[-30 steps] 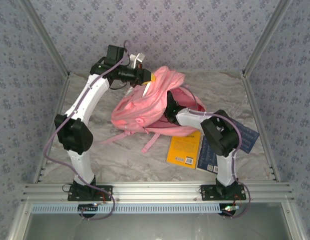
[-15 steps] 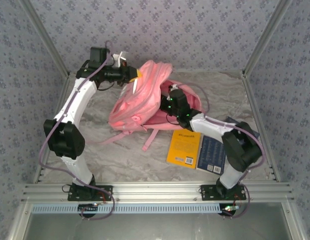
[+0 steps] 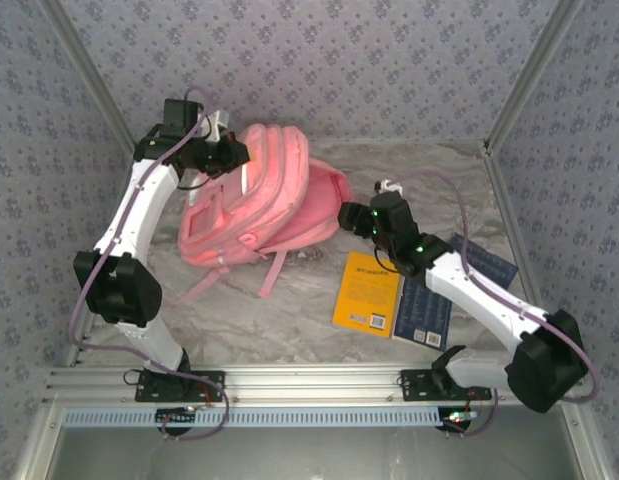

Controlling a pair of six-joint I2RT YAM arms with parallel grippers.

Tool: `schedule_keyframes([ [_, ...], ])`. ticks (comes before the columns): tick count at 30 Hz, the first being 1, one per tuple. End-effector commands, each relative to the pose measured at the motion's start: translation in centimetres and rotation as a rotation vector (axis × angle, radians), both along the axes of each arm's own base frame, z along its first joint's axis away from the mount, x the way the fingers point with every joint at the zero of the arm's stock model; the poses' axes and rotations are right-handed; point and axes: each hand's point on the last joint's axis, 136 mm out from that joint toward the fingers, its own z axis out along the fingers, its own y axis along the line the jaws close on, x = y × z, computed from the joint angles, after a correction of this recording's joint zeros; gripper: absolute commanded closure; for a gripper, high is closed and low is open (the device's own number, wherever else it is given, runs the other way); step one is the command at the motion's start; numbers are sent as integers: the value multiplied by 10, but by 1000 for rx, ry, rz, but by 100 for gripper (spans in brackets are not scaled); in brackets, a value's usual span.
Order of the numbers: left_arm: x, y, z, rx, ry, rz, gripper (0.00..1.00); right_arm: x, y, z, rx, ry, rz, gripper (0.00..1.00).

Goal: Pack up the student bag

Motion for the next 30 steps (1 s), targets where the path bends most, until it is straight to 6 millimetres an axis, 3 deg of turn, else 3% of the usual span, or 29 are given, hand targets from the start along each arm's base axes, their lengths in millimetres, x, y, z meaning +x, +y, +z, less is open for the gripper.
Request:
schedule_keyframes([
  [1,-1,12,1,125,-46,50,100,-29,-33,-41,-182,116,-47,22],
  [7,-10,-9,-33,156,24,7,100,-65,-55,-86,-207,259,-81,23],
  [10,-13,-11,-56,211,72,33,100,-80,-61,-105,-188,316,-92,23],
  [14,-26,-27,-69,223,95,0,73,-94,-62,-126,-149,392,-88,23],
  [19,-54,-44,-69,301,38,-38,58,-103,-67,-147,-92,485,-96,24],
  [24,-102,-90,-79,320,-3,-170,52,-103,-68,-161,3,526,-96,27],
  [30,-149,-151,-108,54,128,-282,50,-105,-69,-173,12,558,-114,29],
])
